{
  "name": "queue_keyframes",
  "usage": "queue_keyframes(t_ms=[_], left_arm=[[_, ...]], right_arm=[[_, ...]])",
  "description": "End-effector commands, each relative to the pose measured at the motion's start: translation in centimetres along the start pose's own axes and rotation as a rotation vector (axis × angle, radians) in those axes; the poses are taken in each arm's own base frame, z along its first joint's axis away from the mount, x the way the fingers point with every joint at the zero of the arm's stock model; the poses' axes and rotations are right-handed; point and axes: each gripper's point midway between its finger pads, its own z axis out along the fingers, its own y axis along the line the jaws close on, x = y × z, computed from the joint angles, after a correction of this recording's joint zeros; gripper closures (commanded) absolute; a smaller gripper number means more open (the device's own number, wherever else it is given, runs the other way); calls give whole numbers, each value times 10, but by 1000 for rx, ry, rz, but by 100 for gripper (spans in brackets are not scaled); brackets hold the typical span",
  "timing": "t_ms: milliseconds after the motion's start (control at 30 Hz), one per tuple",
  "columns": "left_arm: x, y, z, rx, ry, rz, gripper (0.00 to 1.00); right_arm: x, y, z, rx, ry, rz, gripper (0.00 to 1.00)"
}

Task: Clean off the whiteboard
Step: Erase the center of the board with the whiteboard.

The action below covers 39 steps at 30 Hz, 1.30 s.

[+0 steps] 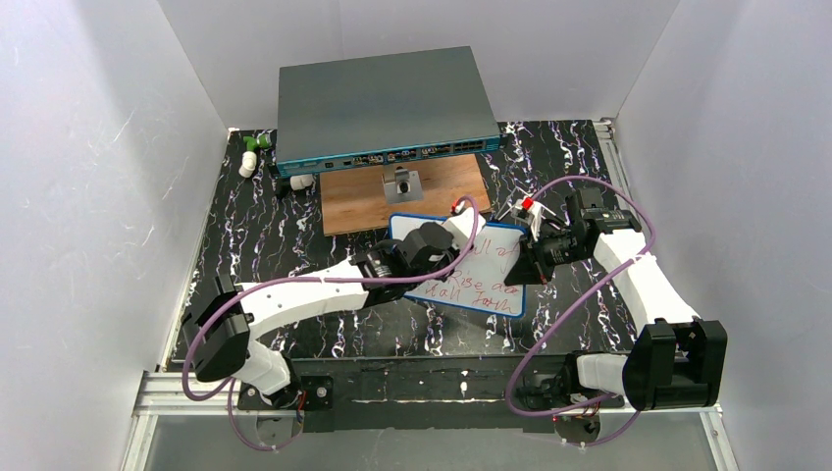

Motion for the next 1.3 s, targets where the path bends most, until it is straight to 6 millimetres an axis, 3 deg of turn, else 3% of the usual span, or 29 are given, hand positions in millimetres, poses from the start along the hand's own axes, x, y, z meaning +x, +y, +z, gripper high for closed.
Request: queue_keyframes(t_ms=[0,100,333,467,767,900,1100,1267], left_arm=[[58,-4,2,-6,121,-27,100],[78,-12,-1,1,157,-25,100],[78,-19,1,6,140,-32,100],[54,-19,6,4,100,-18,100],[-33,-11,17,-27,-37,51,100],[-58,0,17,-46,-60,62,100],[-76,18,13,-89,-85,45,100],[-58,28,9,-106,-48,17,100]], right_arm=[[1,31,2,-114,3,-37,99],[1,31,2,-113,3,-37,99],[1,30,2,-114,3,-36,99],[1,31,2,-113,3,-36,99],[0,31,2,-113,2,-38,99],[1,32,2,-113,1,-39,99],[0,32,1,-114,0,-39,99],[0,32,2,-113,1,-38,99]])
